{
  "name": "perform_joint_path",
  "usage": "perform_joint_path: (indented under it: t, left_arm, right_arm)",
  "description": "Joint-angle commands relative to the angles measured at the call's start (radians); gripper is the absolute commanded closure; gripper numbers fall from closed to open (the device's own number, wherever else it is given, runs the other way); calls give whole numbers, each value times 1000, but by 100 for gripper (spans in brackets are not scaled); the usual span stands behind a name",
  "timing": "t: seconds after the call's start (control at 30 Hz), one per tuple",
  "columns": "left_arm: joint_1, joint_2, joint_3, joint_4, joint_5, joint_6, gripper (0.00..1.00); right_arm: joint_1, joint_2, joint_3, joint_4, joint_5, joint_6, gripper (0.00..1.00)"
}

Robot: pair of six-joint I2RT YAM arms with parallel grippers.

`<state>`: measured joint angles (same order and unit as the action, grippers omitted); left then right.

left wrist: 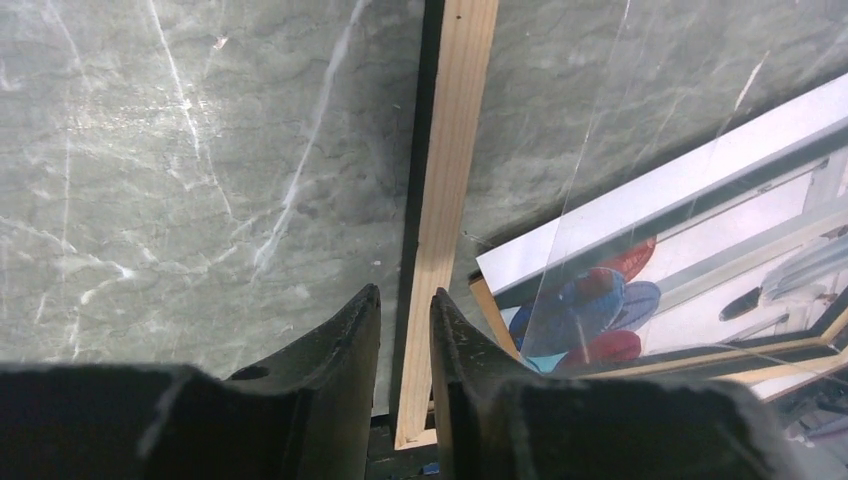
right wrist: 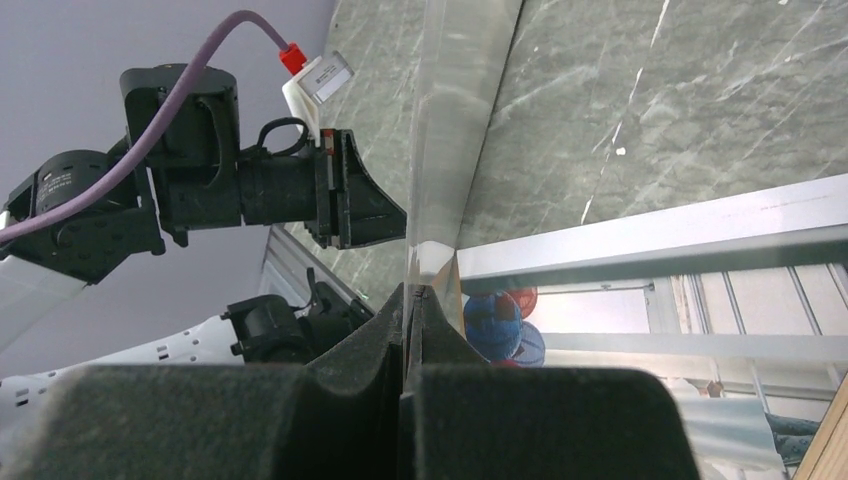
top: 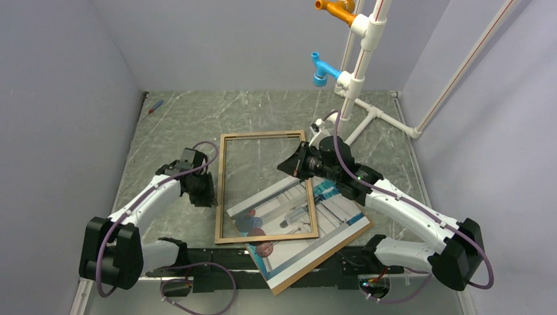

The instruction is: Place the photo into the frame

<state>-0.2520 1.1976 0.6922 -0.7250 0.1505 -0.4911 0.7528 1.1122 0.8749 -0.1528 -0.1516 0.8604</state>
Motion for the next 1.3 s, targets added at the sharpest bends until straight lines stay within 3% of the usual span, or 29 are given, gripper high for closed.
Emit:
perform_joint_path:
  t: [0.0,0.57,1.27]
  left_arm:
    - [-2,11,35,-16,-35,0,72]
    - [-3,36,30,-10,-61,-9,77]
    - [-4,-7,9,18,-12,-12,75]
  right_arm:
    - [-7,7,61,56,-17,-40,100]
    - [-43,32,178,-11,-34,-92,100]
    - [-52,30,115,135,-66,-46,100]
